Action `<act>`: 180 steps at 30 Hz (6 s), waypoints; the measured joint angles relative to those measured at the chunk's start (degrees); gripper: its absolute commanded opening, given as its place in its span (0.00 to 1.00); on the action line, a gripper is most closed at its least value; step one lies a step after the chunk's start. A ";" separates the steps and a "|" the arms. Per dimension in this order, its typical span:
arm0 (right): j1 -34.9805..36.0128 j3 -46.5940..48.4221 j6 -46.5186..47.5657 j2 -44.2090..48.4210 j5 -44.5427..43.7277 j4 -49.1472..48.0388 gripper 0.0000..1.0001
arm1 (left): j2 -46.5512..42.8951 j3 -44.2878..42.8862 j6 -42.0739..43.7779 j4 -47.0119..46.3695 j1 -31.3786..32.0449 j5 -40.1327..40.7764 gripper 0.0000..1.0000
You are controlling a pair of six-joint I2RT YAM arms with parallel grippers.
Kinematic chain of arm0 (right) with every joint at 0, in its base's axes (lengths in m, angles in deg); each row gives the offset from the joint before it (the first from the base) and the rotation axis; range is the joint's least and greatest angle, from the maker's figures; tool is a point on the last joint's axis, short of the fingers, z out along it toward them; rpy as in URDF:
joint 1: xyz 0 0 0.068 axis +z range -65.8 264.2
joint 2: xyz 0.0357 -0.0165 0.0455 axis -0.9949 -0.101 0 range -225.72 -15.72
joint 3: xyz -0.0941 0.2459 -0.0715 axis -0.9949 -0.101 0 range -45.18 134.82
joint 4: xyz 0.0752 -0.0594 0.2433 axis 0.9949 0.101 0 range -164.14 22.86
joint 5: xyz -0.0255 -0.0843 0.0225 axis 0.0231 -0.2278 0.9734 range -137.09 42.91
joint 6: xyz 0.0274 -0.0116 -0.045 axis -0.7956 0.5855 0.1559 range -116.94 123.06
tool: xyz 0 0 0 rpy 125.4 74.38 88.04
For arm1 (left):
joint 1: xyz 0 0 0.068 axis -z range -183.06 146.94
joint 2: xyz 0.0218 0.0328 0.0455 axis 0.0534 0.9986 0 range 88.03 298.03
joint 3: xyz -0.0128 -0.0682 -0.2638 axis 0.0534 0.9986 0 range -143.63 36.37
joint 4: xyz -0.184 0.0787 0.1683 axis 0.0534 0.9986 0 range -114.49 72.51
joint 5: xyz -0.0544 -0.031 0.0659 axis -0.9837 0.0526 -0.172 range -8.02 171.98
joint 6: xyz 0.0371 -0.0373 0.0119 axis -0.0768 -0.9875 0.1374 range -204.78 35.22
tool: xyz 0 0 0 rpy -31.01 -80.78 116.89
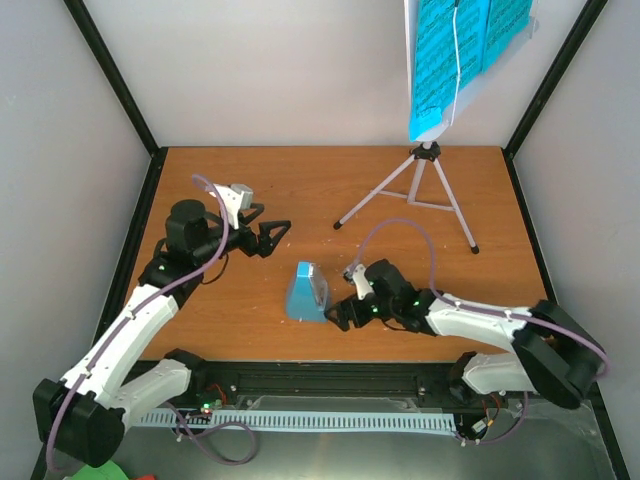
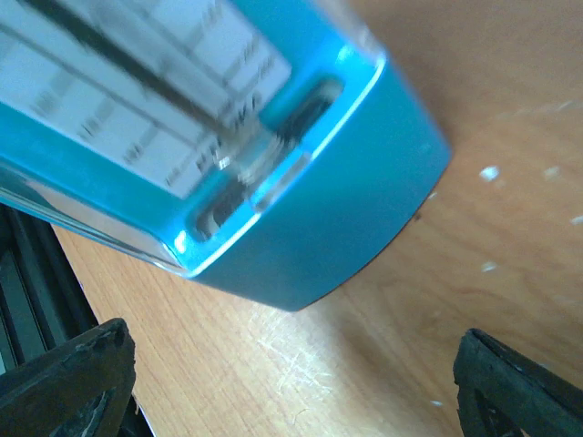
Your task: Pack up the instrument practice props
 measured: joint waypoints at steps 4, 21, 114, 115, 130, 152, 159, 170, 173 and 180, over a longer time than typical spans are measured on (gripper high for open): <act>-6.01 0.68 0.22 7.30 -1.14 2.71 0.94 | 0.07 -1.92 0.61 2.84 -4.15 -0.17 1.00; -16.81 32.00 4.39 -28.89 11.56 6.36 0.81 | 1.38 -1.03 10.12 5.25 -6.84 7.45 1.00; -51.89 41.62 22.58 -10.78 21.70 -8.61 0.03 | 1.99 2.69 13.62 4.85 -6.84 20.98 0.99; -51.17 39.58 21.79 -8.87 19.47 -9.31 0.03 | 1.99 2.69 13.62 4.85 -6.84 20.98 0.99; -23.10 31.39 17.00 -0.11 -29.51 -10.56 0.03 | 2.32 2.69 13.62 4.85 -6.84 21.16 0.99; -17.94 25.03 13.77 5.97 -32.57 -12.79 1.00 | 2.93 2.71 13.62 4.85 -6.84 22.43 1.00; -34.10 16.22 13.90 12.28 -5.60 -14.69 1.00 | 3.43 2.71 13.62 4.81 -6.84 22.40 1.00; -42.10 27.41 15.52 0.72 24.57 -18.27 0.94 | 3.67 2.71 13.62 4.79 -6.84 22.43 1.00; -42.14 28.65 16.04 -1.27 27.17 -20.26 0.92 | 3.67 2.71 13.62 4.79 -6.84 22.43 1.00; -42.16 30.60 16.55 -6.10 29.92 -23.82 0.73 | 3.67 2.71 13.64 4.79 -6.84 22.69 1.00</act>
